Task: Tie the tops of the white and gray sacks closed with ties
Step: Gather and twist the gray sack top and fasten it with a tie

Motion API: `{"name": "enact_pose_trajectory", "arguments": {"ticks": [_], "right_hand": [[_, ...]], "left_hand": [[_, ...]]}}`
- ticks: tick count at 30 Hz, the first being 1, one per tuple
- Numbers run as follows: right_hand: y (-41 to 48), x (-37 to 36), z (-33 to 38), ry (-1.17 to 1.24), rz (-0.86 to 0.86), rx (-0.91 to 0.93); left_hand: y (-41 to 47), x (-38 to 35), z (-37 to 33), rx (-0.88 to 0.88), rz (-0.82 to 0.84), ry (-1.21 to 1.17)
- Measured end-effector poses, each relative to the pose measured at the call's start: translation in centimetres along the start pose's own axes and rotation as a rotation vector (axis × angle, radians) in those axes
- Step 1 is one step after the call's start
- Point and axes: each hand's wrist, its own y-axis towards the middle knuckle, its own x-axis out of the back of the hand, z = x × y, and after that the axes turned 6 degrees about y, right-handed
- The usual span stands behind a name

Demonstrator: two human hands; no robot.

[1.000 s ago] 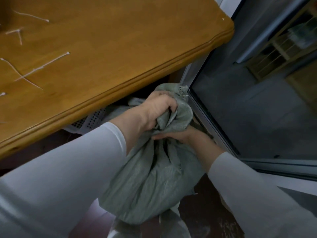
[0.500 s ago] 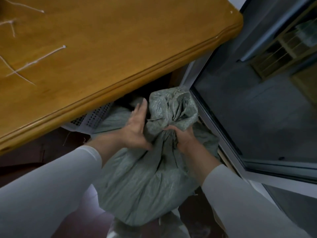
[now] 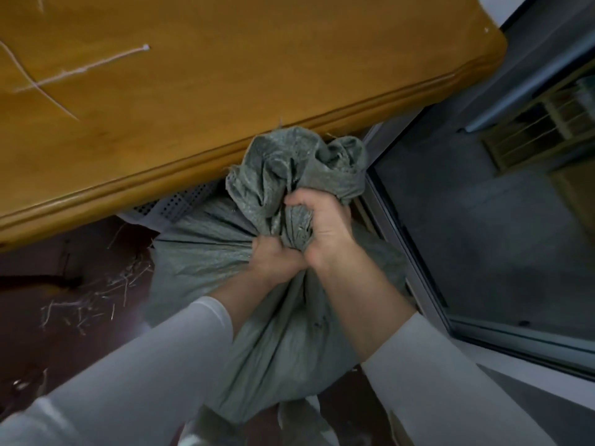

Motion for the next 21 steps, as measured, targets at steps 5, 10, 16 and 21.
{"name": "enact_pose_trajectory", "arguments": {"ticks": [5,10,16,21], "right_hand": [[0.6,-0.8,-0.3,0.127,-0.094,0.061],[-0.5,0.9,-1.0,-0.440,-0.010,0.134],[-3.2,8.5,0.8,-1.520,0.679,1.340],[3.9,6.4,1.6,-2.307,0.801,1.782]], "left_hand": [[-0.5,-0.8,-0.7,-0.016,-0.357,-0.437],[1.0,-0.3,0.4,0.205,-0.223,-0.193],[2.1,1.1,0.8,0.236,0.066,0.223],[1.0,0.7,0.6,-0.021,0.069,0.579]]}}
